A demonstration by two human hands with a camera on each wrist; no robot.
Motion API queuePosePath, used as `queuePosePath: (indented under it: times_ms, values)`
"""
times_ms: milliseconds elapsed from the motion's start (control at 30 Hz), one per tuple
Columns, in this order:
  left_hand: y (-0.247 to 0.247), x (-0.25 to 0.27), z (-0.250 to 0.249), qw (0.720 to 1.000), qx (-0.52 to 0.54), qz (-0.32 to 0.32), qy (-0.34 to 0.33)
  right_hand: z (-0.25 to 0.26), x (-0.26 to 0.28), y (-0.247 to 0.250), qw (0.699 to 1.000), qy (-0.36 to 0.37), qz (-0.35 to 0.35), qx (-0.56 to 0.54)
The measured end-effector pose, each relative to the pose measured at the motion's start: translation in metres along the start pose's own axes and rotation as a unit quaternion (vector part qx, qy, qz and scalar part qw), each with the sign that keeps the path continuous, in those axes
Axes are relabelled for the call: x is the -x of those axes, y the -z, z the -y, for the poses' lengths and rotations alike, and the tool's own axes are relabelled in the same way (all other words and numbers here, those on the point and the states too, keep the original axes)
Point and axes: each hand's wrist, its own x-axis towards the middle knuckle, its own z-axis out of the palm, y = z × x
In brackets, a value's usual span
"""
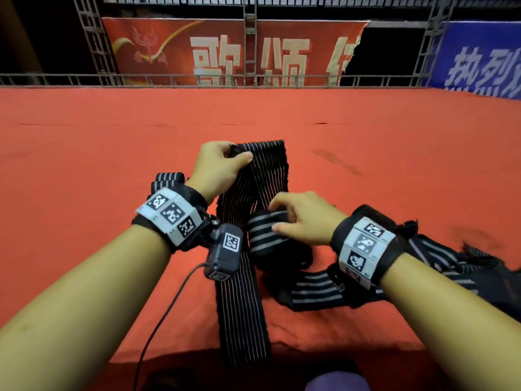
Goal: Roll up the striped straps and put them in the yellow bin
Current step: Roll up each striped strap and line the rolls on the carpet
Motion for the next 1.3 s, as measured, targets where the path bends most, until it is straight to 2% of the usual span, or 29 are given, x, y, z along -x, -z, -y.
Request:
queuePosePath:
  times_ms: [67, 167, 300, 367, 467, 533, 733, 933, 1033, 1133, 1200, 1300]
  values:
    - [0.002, -0.004, -0.006, 1.000, -0.001, -0.002, -0.006, 0.003, -0.002, -0.010, 0.997, 0.002, 0.049, 0.054]
    - [0.007, -0.005, -0.011, 1.000, -0.013, -0.009, -0.020, 0.008, -0.010, -0.014, 0.997, 0.002, 0.037, 0.061]
    - [0.014, -0.005, -0.010, 0.999, -0.023, -0.020, -0.035, 0.025, -0.016, -0.011, 0.997, 0.061, 0.019, 0.042]
    - [0.018, -0.006, -0.009, 0.999, -0.023, -0.017, -0.038, 0.033, -0.017, -0.010, 0.994, 0.075, 0.018, 0.077]
    - [0.022, -0.006, -0.006, 0.998, -0.044, -0.016, -0.049, 0.039, -0.022, -0.013, 0.982, 0.068, -0.002, 0.177]
    - [0.023, -0.007, -0.004, 0.996, -0.062, -0.018, -0.059, 0.041, -0.023, -0.014, 0.977, 0.065, -0.018, 0.204]
    - [0.028, -0.013, 0.002, 0.992, -0.086, -0.051, -0.071, 0.036, -0.011, -0.005, 0.983, 0.030, 0.039, 0.177]
    - [0.037, -0.019, 0.014, 0.991, -0.081, -0.090, -0.054, 0.008, 0.007, 0.008, 0.981, -0.080, 0.098, 0.150]
    - [0.049, -0.023, 0.014, 0.987, -0.055, -0.135, -0.065, -0.018, 0.018, -0.001, 0.955, -0.164, 0.176, 0.175]
    - [0.059, -0.025, 0.008, 0.988, -0.044, -0.131, -0.071, -0.050, 0.027, -0.017, 0.918, -0.262, 0.221, 0.198]
    - [0.061, -0.023, 0.004, 0.991, -0.037, -0.110, -0.072, -0.054, 0.024, -0.018, 0.926, -0.273, 0.195, 0.175]
    - [0.056, -0.017, -0.003, 0.994, -0.014, -0.081, -0.076, -0.029, 0.009, -0.013, 0.970, -0.209, 0.078, 0.102]
